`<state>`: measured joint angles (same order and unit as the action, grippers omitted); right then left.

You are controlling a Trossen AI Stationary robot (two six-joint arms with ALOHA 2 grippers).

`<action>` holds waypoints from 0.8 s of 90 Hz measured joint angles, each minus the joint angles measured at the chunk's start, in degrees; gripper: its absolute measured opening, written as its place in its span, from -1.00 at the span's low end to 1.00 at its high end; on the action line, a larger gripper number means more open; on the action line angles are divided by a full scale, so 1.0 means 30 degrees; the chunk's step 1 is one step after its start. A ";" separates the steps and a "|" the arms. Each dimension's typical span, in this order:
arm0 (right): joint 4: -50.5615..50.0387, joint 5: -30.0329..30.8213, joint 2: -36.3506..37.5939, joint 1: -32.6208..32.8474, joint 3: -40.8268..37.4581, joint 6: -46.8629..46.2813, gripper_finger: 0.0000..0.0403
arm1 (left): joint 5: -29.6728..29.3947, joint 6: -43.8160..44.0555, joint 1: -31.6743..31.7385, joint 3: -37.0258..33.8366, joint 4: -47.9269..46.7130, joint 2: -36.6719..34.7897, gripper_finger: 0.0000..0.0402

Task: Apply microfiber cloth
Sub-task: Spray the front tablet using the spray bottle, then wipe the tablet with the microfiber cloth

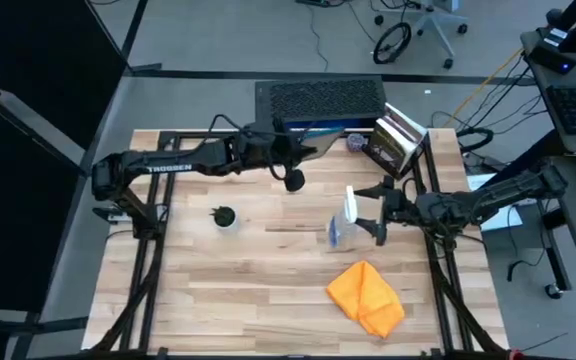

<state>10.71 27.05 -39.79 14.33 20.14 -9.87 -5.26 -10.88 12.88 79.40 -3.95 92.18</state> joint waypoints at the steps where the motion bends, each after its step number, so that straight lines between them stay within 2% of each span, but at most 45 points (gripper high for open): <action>1: -0.0078 -0.0005 0.0000 0.0002 -0.0002 0.0000 0.75 | -0.0001 -0.0004 -0.0009 0.0000 -0.0033 -0.0010 -0.97; 32: -0.0804 -0.0095 0.0564 0.0007 0.0224 0.0639 0.75 | 0.0036 -0.0127 -0.0433 0.0000 0.0167 -0.0112 -0.97; 44: -0.5439 -0.0093 0.1485 0.0007 0.1886 0.0547 0.75 | 0.0064 -0.0598 -0.1152 -0.0015 -0.0004 -0.0635 -0.97; 53: -0.9700 -0.0279 0.1851 0.0007 0.3776 -0.1331 0.75 | 0.0213 -0.0577 -0.1723 -0.0015 -0.0172 -0.1229 -0.97; 61: -1.2379 -0.2046 0.1887 0.0000 0.4985 -0.3908 0.75 | 0.0177 -0.0497 -0.2278 -0.0015 -0.0484 -0.1647 -0.97; 72: -1.3161 -0.6417 0.1487 0.0735 0.4947 -0.8449 0.75 | 0.0086 0.0093 -0.3409 -0.0015 -0.1450 -0.1982 -0.97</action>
<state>-28.78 7.80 -35.33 16.53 34.98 -35.22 -5.00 -10.61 2.66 79.35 -8.30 86.24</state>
